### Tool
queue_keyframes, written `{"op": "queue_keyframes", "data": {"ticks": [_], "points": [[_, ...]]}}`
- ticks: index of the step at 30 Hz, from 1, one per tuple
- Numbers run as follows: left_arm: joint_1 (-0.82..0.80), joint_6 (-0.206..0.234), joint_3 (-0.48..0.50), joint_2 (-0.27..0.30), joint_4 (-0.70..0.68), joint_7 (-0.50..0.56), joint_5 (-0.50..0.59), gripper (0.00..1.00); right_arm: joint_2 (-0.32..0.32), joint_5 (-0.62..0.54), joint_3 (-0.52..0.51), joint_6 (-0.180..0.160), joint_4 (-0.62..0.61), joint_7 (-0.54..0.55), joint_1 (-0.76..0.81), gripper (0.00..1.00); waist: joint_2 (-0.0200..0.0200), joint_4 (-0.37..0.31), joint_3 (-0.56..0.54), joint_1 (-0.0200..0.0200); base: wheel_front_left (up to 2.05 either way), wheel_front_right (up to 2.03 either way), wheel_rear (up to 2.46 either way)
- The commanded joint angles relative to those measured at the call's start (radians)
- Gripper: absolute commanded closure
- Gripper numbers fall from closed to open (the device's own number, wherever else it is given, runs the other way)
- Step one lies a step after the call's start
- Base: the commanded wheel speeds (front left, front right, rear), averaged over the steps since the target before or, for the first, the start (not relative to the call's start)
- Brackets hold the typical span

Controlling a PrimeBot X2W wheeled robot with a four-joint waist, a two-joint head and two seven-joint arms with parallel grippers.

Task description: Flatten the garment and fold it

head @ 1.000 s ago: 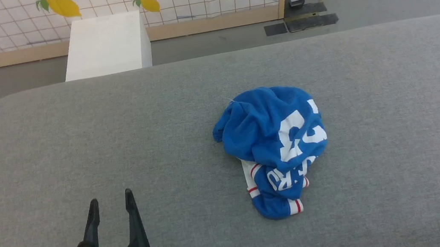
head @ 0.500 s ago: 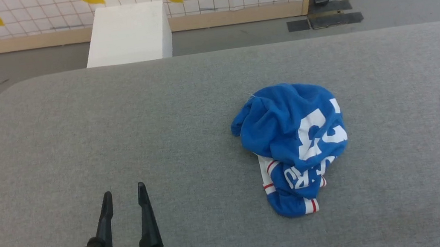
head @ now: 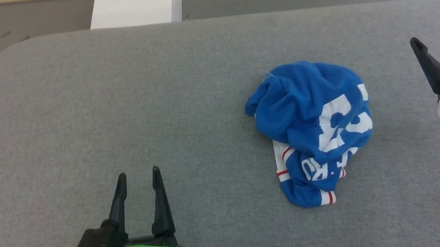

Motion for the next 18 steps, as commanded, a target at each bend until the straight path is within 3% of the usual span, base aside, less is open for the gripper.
{"op": "queue_keyframes", "data": {"ticks": [1, 7, 11, 17, 18], "points": [[-0.026, -0.007, -0.005, -0.006, 0.003, -0.004, 0.009, 0.00, -0.016, 0.028, 0.023, -0.002, 0.029, 0.036, -0.029, 0.00, 0.0000, 0.034, 0.059, -0.0001, 0.00, 0.00, 0.00], [-0.071, -0.013, -0.032, -0.009, 0.013, -0.004, 0.006, 0.00, -0.110, 0.106, 0.161, -0.002, 0.138, 0.195, -0.083, 0.00, 0.0000, 0.070, 0.122, -0.0001, 0.00, 0.00, 0.00], [-0.111, 0.003, -0.064, -0.009, 0.014, -0.004, -0.014, 0.00, -0.170, 0.170, 0.267, -0.002, 0.215, 0.217, -0.143, 0.00, 0.0000, 0.103, 0.173, -0.0001, 0.00, 0.00, 0.00], [-0.133, 0.018, -0.087, -0.009, 0.021, -0.004, -0.032, 0.00, -0.198, 0.227, 0.375, -0.002, 0.291, 0.225, -0.172, 0.00, 0.0000, 0.125, 0.198, -0.0001, 0.00, 0.00, 0.00], [-0.135, 0.020, -0.090, -0.009, 0.022, -0.004, -0.034, 0.00, -0.204, 0.233, 0.387, -0.002, 0.298, 0.227, -0.175, 0.39, 0.0000, 0.126, 0.199, -0.0001, 0.00, 0.00, 0.00]]}}
